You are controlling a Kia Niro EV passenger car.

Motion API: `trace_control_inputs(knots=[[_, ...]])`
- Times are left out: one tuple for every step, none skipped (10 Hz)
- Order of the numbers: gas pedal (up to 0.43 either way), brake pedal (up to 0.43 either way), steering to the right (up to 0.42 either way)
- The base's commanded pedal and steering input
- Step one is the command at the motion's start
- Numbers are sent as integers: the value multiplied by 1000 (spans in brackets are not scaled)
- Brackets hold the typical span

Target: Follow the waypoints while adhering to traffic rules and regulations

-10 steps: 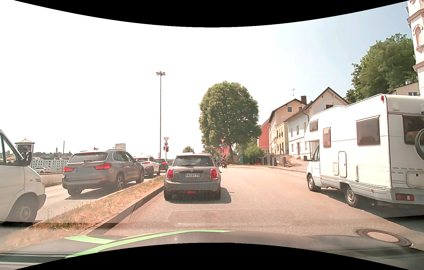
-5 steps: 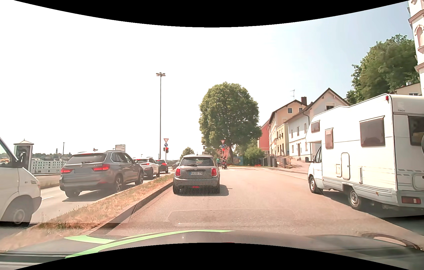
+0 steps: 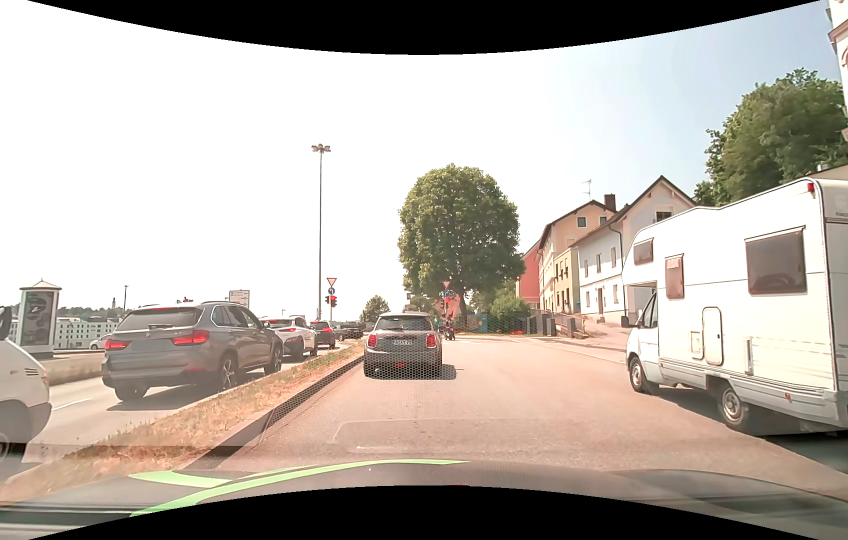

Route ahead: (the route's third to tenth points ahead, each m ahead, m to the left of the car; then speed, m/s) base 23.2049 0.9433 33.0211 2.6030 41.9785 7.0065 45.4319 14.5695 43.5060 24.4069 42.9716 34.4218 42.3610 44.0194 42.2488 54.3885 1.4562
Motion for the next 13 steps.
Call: trace_control_inputs(knots=[[370,0,-8],[378,0,-9],[378,0,-8],[378,0,-8],[378,0,-8],[378,0,-7],[378,0,-7],[378,0,-6],[378,0,-4],[378,0,-1],[378,0,0],[378,0,3],[378,0,4]])
